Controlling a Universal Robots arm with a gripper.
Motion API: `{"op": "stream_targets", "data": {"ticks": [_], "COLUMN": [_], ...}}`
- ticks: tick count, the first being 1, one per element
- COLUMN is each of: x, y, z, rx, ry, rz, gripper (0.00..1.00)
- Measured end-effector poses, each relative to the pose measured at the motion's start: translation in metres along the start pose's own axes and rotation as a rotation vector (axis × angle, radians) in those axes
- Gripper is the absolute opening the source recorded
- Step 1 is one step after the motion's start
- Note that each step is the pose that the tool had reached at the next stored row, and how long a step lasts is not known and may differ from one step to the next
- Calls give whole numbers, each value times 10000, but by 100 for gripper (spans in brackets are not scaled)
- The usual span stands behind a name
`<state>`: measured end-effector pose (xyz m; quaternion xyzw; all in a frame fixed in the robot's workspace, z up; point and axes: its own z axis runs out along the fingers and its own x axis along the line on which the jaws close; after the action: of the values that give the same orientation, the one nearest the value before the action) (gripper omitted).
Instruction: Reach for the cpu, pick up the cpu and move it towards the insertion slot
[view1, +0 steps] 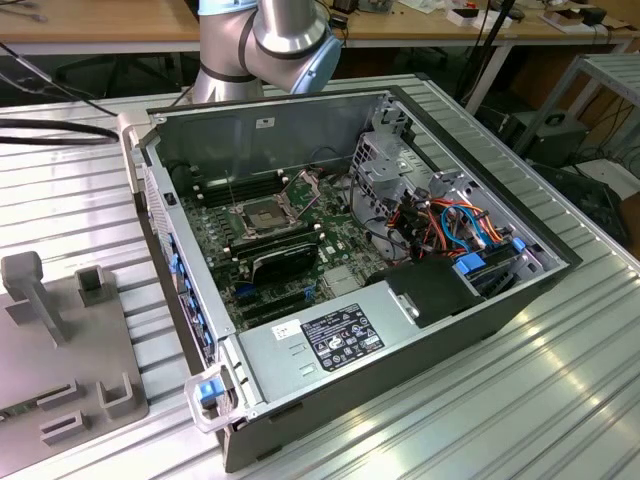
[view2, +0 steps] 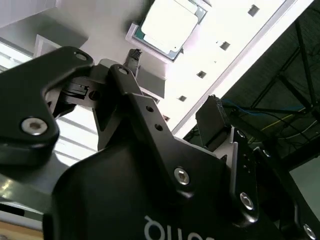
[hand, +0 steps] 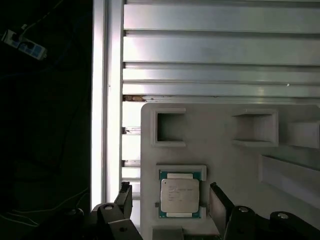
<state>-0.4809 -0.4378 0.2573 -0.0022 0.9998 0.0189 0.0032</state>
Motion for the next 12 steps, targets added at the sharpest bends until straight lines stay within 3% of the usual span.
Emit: {"op": "stream_targets", "data": {"ticks": [6, 7, 10, 12], "x": [-6, -13, -35, -38], "y": [-5, -10, -86, -105], "z": [125, 183, 323, 349], "rx": [0, 6, 13, 15], "ry": [-4, -6, -7, -6], "rz": [101, 137, 141, 141], "gripper": [72, 72, 72, 72]}}
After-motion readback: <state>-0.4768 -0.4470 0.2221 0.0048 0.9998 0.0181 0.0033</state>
